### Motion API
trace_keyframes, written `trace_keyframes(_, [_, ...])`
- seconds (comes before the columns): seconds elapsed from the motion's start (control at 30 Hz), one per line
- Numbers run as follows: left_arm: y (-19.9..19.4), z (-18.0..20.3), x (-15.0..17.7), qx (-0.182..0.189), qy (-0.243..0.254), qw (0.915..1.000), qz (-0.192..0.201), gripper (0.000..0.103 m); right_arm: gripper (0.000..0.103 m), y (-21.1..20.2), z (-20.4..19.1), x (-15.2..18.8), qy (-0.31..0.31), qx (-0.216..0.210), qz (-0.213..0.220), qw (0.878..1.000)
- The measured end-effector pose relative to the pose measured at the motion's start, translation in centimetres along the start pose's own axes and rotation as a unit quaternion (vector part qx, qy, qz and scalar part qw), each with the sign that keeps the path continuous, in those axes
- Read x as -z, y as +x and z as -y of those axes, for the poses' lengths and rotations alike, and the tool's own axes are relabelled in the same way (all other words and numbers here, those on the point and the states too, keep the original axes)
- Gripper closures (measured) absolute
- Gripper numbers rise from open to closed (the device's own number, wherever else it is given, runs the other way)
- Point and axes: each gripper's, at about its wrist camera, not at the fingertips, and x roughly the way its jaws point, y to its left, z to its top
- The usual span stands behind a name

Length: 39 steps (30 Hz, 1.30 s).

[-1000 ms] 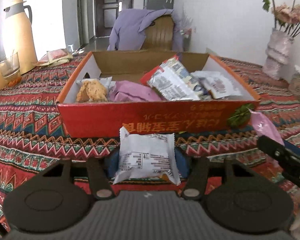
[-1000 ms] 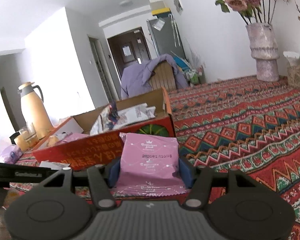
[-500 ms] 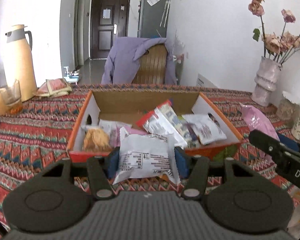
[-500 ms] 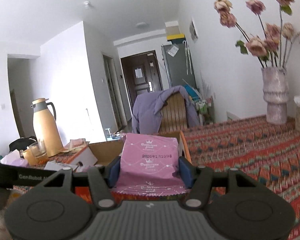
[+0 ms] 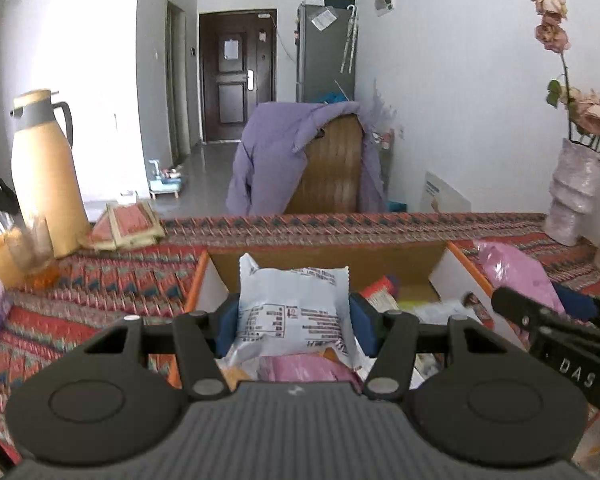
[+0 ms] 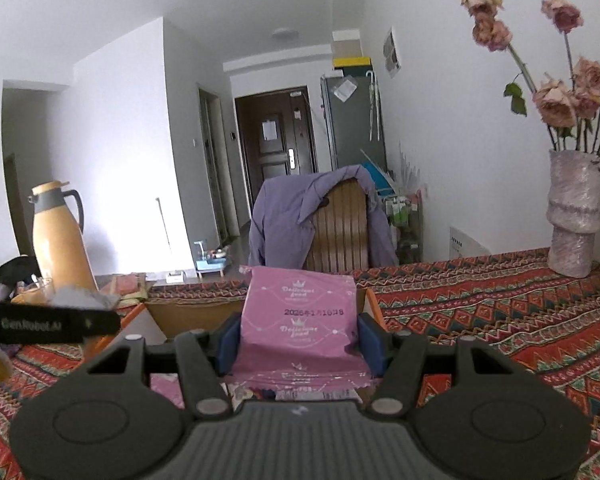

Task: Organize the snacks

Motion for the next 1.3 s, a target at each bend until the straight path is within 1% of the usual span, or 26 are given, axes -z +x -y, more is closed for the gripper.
trace_keyframes(0.13, [1.9, 0.1, -0.9, -0.015, 0.002, 0.9999, -0.001, 0.045, 0.043, 2.5, -0.9, -0.3, -0.013, 0.008, -0.019, 1.000])
trace_keyframes(0.27, [3.9, 0.1, -0.4, -0.028, 0.003, 0.9995, -0.014, 0.044, 0.043, 4.7, -1.5, 0.2, -0.019, 0.019, -0.042, 0.999])
trace_keyframes(0.33, [4.4, -0.3, 0.1, -0.028, -0.002, 0.9993, -0.023, 0.035, 0.043, 5.4, -1.7, 0.7, -0.021, 0.021, -0.056, 0.998])
trace_keyframes(0.37, [4.5, -0.4, 0.4, -0.027, -0.003, 0.9994, -0.022, 0.026, 0.043, 5.5, -1.7, 0.9, -0.023, 0.022, -0.061, 0.998])
trace_keyframes(0.4, [4.4, -0.6, 0.7, -0.027, -0.003, 0.9995, -0.017, 0.020, 0.042, 5.5, -1.7, 1.1, -0.024, 0.022, -0.063, 0.997])
trace_keyframes(0.43, [4.2, -0.8, 0.9, -0.027, -0.002, 0.9996, -0.011, 0.017, 0.043, 5.3, -1.6, 1.2, -0.023, 0.022, -0.063, 0.998])
trace_keyframes(0.47, [4.1, -1.0, 1.1, -0.025, -0.002, 0.9996, -0.007, 0.007, 0.039, 5.0, -1.4, 1.2, -0.022, 0.022, -0.061, 0.998])
trace_keyframes(0.5, [3.7, -1.1, 1.2, -0.025, -0.005, 0.9997, -0.003, 0.000, 0.034, 4.7, -1.2, 1.2, -0.018, 0.020, -0.059, 0.998])
trace_keyframes(0.53, [3.4, -1.4, 1.3, -0.027, -0.010, 0.9996, 0.002, 0.000, 0.020, 4.3, -1.0, 1.1, -0.014, 0.019, -0.057, 0.998])
trace_keyframes(0.57, [3.0, -1.6, 1.4, -0.025, -0.012, 0.9996, 0.004, 0.000, 0.010, 3.8, -0.9, 1.1, -0.011, 0.017, -0.054, 0.998])
trace_keyframes(0.63, [2.2, -2.1, 1.8, -0.014, -0.013, 0.9998, 0.007, 0.000, 0.006, 2.8, -0.6, 0.8, -0.010, 0.008, -0.046, 0.999])
trace_keyframes(0.67, [1.8, -2.4, 1.9, -0.013, -0.013, 0.9998, 0.008, 0.000, 0.000, 2.2, -0.3, 0.8, -0.012, 0.004, -0.042, 0.999])
trace_keyframes(0.83, [-2.5, -3.9, 3.5, -0.011, -0.027, 0.9991, 0.031, 0.000, 0.000, -2.1, -0.1, 1.4, -0.019, -0.015, -0.027, 0.999])
trace_keyframes(0.93, [-6.0, -4.7, 5.0, 0.006, -0.027, 0.9983, 0.051, 0.000, 0.000, -5.5, -0.4, 2.3, -0.032, -0.021, -0.017, 0.999])
trace_keyframes(1.07, [-10.7, -5.2, 8.0, 0.026, -0.011, 0.9964, 0.080, 0.000, 0.000, -10.4, -1.1, 4.1, -0.042, -0.026, -0.006, 0.999])
trace_keyframes(1.2, [-13.6, -5.6, 11.0, 0.047, -0.008, 0.9954, 0.083, 0.000, 0.000, -14.2, -1.9, 6.4, -0.051, -0.030, -0.009, 0.998])
trace_keyframes(1.3, [-15.2, -5.7, 13.7, 0.056, -0.005, 0.9956, 0.075, 0.000, 0.000, -16.2, -2.4, 7.8, -0.042, -0.042, -0.017, 0.998])
